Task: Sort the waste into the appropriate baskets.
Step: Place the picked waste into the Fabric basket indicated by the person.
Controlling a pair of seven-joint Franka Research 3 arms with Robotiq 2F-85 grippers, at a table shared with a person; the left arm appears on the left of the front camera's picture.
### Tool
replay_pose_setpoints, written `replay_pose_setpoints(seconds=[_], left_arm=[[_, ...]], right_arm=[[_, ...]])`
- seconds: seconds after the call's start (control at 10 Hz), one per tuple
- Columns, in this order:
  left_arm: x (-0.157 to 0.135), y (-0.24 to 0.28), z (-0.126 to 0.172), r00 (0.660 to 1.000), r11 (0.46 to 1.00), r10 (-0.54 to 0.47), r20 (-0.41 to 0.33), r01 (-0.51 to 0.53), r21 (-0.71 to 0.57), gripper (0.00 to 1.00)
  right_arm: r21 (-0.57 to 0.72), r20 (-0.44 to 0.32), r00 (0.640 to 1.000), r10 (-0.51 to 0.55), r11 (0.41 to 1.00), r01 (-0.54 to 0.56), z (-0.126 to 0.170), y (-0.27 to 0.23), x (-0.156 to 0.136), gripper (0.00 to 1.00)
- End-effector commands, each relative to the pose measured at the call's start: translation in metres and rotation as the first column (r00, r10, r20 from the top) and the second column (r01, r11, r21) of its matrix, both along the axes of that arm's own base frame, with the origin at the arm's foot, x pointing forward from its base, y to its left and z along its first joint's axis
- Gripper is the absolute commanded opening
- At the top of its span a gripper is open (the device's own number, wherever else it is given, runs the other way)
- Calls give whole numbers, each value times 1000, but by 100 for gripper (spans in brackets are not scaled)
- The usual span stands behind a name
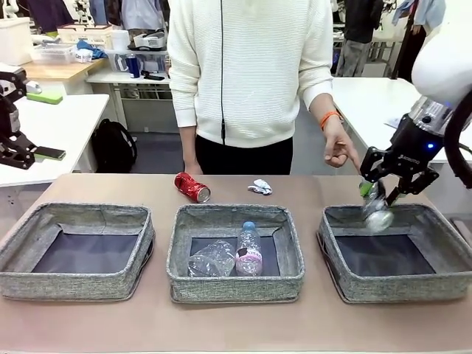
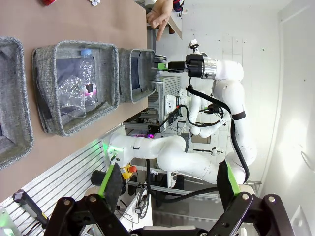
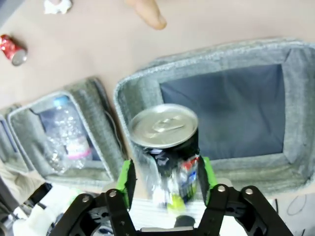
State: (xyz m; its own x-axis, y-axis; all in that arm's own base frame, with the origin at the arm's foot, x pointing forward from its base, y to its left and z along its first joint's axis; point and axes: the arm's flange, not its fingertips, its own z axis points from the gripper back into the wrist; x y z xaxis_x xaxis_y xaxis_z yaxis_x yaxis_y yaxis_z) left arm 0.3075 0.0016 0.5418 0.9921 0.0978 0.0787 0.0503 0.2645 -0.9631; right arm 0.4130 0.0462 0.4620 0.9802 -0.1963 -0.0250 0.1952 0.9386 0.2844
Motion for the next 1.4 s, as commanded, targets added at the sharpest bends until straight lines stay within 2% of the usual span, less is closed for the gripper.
replay_pose_setpoints(seconds=[0.0,0.5,0.7,0.8,0.9,1.0,1.1,1.2,1.3], left_arm=[[-2,0,0,1000,1000,-10,9,10,5,100],[-2,0,0,1000,1000,-10,9,10,5,100],[-2,0,0,1000,1000,-10,9,10,5,100],[-2,0,0,1000,1000,-10,9,10,5,100],[-2,0,0,1000,1000,-10,9,10,5,100],[-2,0,0,1000,1000,-10,9,10,5,100],[-2,0,0,1000,1000,-10,9,10,5,100],[-2,0,0,1000,1000,-10,9,10,5,100],[-2,0,0,1000,1000,-10,9,10,5,100]], right_arm=[[-19,1,1000,0,1000,0,6,0,3,100],[-2,9,1000,11,1000,-11,9,2,5,100],[145,21,999,47,988,-50,23,10,3,100],[330,23,996,87,940,-89,42,18,0,100],[597,40,982,187,783,-173,67,21,-3,100],[732,60,982,177,661,-164,79,17,-2,100],[871,52,984,171,474,-129,84,7,-1,100],[932,-1,987,158,358,-56,80,-4,0,100],[942,-41,988,146,335,-11,65,-18,-2,100]])
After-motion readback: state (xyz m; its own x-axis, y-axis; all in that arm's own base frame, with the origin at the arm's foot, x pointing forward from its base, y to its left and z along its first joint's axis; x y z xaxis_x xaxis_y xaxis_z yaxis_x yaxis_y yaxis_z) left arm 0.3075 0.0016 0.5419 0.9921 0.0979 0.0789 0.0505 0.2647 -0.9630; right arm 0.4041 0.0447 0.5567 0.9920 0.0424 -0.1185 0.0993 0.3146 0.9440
